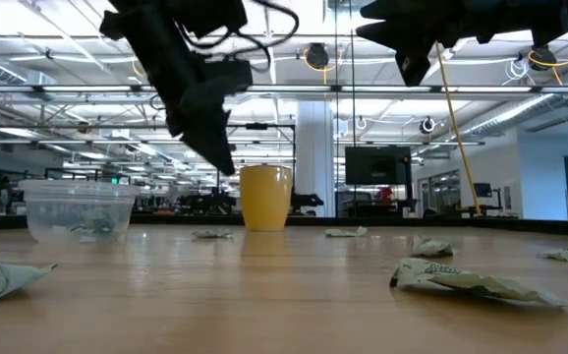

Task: Pick and place Stevia / Truvia into bins
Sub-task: Put the stevia packet into the container

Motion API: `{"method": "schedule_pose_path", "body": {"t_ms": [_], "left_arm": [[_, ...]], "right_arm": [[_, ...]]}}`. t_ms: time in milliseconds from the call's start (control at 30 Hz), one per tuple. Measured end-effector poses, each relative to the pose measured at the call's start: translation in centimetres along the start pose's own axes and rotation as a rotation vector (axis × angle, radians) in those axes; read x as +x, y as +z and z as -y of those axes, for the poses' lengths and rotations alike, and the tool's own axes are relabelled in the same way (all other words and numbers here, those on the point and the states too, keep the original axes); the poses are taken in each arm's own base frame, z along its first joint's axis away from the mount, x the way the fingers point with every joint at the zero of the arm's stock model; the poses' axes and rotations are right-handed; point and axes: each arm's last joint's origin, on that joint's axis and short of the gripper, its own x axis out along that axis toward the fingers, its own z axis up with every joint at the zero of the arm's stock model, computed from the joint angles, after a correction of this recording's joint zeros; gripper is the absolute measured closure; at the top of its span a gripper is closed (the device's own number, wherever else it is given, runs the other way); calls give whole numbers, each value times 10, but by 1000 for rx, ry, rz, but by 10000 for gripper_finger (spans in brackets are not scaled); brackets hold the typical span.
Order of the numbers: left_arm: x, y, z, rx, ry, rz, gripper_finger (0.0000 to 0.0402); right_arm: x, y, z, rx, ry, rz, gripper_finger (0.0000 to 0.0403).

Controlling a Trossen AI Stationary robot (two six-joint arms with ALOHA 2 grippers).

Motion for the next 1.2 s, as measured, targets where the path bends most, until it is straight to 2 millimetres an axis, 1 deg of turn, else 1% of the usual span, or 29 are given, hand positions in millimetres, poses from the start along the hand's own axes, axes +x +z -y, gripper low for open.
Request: {"method": "schedule_pose_path", "body": {"t_ms": [133,267,367,433,500,567,700,733,767,867,933,1067,1200], "left_arm": [[24,-11,8,10,31,-65,331],[51,-23,10,13,125,-130,282],[60,-27,9,-32,179,-130,254],[65,-27,9,-77,187,-126,248],[69,-28,10,-85,192,-121,257],[70,-27,10,-71,191,-117,283],[67,-27,10,-65,179,-121,367],[67,-27,9,-67,179,-122,383],[65,-26,9,-69,173,-115,390],[57,-24,8,-39,137,-122,390],[46,-20,8,-43,86,-117,395],[5,-13,7,-37,23,-86,396],[-46,-17,6,6,-24,-72,398]], "right_arm": [[0,0,0,0,0,1,310],[0,0,0,0,1,2,310],[0,1,0,0,2,4,310],[0,1,0,0,2,5,310],[0,1,0,0,2,3,310],[0,0,0,0,-1,3,310],[0,0,0,0,-2,3,310],[0,0,0,0,-2,3,310],[0,1,0,0,-2,3,310],[0,0,0,0,-2,3,310],[0,0,0,0,-2,3,310],[0,0,0,0,-3,2,310],[0,-1,0,-1,-6,-8,310]]}}
